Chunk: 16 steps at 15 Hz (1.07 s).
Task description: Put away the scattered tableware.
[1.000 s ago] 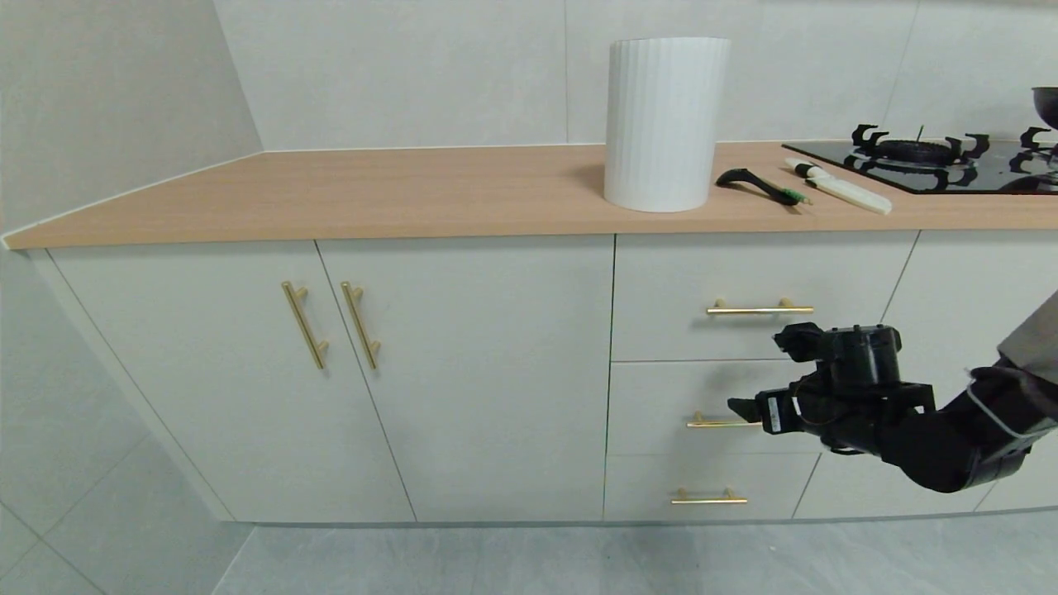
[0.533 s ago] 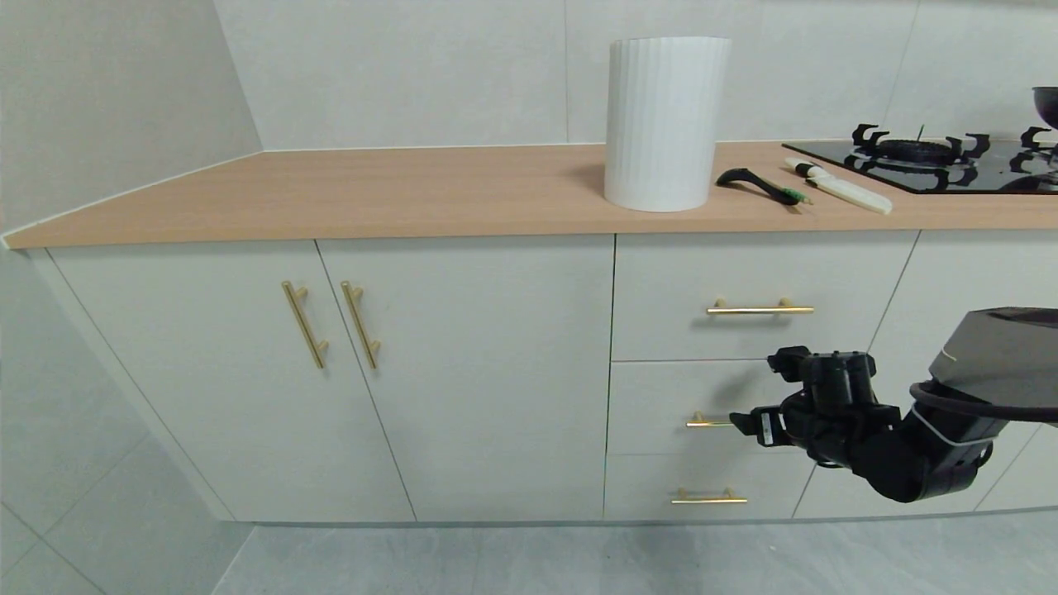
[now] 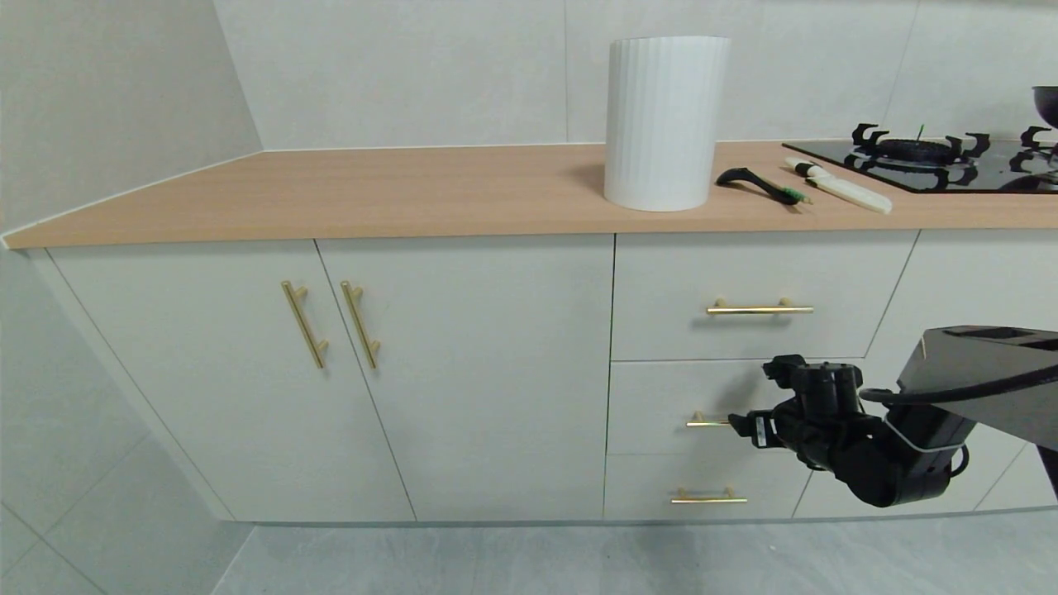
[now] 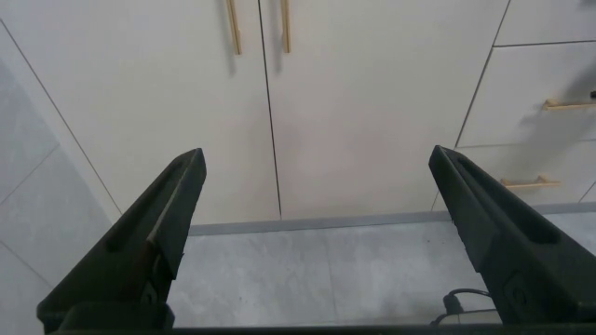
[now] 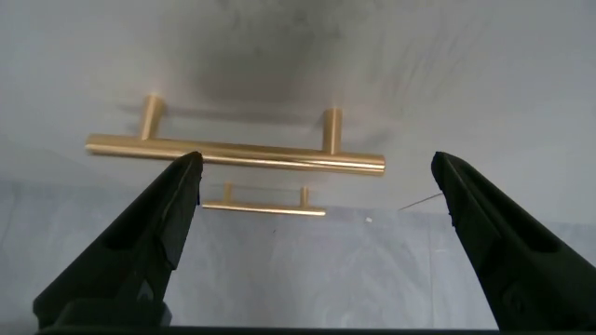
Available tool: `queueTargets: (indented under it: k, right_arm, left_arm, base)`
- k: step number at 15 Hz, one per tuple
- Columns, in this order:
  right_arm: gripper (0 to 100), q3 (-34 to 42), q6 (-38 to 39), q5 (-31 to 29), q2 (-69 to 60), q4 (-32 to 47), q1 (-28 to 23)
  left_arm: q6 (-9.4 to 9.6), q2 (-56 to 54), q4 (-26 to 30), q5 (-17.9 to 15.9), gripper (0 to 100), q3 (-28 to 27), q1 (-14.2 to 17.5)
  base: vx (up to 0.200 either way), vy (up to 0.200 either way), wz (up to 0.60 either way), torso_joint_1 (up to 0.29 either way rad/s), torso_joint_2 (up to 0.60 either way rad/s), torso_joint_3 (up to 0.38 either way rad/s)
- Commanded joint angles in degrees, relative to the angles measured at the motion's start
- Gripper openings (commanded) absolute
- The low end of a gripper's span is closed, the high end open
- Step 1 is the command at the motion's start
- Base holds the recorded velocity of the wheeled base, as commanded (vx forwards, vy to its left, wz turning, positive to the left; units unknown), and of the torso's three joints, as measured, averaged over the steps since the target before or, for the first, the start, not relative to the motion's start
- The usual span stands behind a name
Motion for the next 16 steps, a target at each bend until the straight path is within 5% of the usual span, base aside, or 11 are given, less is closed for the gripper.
queueTargets:
  k: [1, 16]
  right_arm:
    - [100, -1.2, 0.0, 0.0, 2.5, -1.9, -0.1]
    - [100, -3.2, 0.5, 0.0, 7.2, -4.1, -0.1]
  left_arm:
    - [0.01, 0.0, 0.0, 0.0, 100, 0.0, 0.0]
    - [0.01, 0.0, 0.1, 0.0, 100, 0.0, 0.0]
  base:
    - [0.0, 0.0, 0.0, 0.0, 0.0, 0.0]
    - [0.0, 0.0, 0.0, 0.0, 0.0, 0.0]
